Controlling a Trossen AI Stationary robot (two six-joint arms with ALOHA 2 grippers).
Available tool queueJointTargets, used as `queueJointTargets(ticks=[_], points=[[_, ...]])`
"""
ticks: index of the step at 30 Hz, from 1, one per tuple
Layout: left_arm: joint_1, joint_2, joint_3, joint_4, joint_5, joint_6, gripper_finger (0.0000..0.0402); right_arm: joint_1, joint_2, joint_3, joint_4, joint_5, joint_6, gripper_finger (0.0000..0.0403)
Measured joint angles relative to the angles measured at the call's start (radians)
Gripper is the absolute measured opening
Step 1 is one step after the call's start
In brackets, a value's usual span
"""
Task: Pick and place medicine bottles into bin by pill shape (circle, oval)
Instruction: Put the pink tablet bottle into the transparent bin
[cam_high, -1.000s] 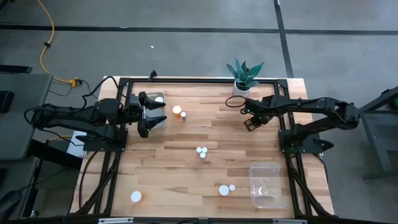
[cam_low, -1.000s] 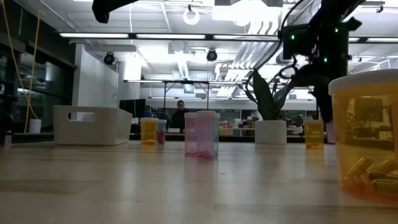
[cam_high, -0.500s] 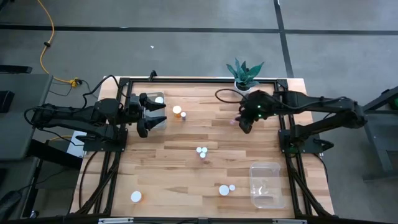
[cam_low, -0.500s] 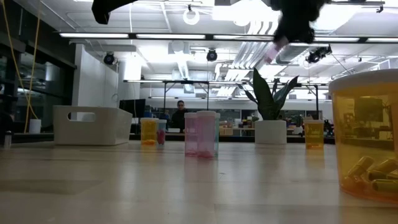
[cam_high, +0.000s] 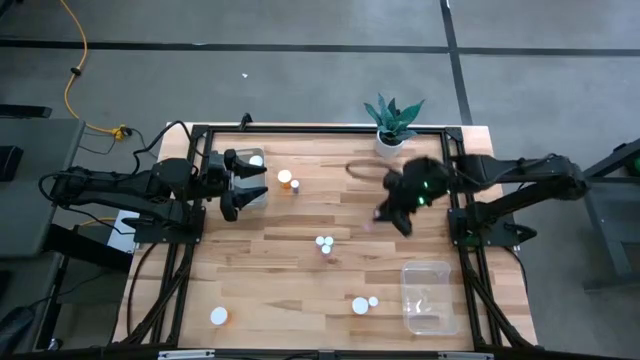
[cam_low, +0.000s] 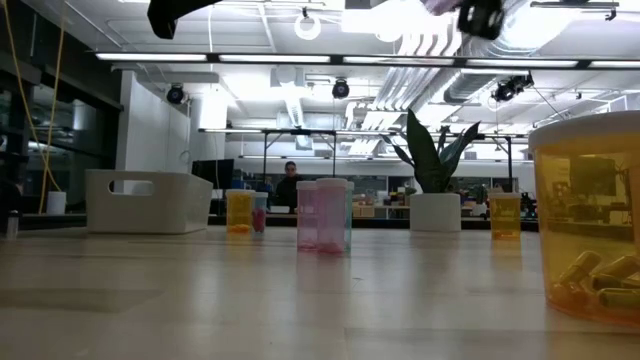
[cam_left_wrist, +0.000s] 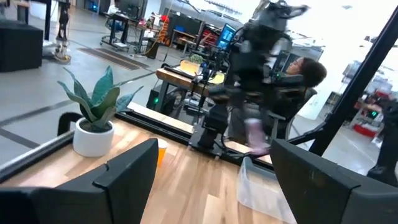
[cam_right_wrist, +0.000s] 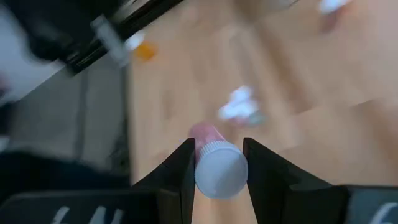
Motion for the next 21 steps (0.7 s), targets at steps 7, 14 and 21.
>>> queueJointTargets(ticks=[7,14,21], points=[[0.000,0.000,0.000,0.000,-0.019,0.057,0.0298,0.322,0.019,0.000,-0.182,0.016,0.343,0.0097],[0.000,0.000,0.000,0.000,-0.026,0.053,0.0298,0.569,0.113,-0.033,-0.350,0.059,0.710,0.0098],[0.000,0.000,0.000,0.000,-0.030,0.052,0.0298,0.693,0.229,-0.120,-0.348,0.208,0.995,0.0108]])
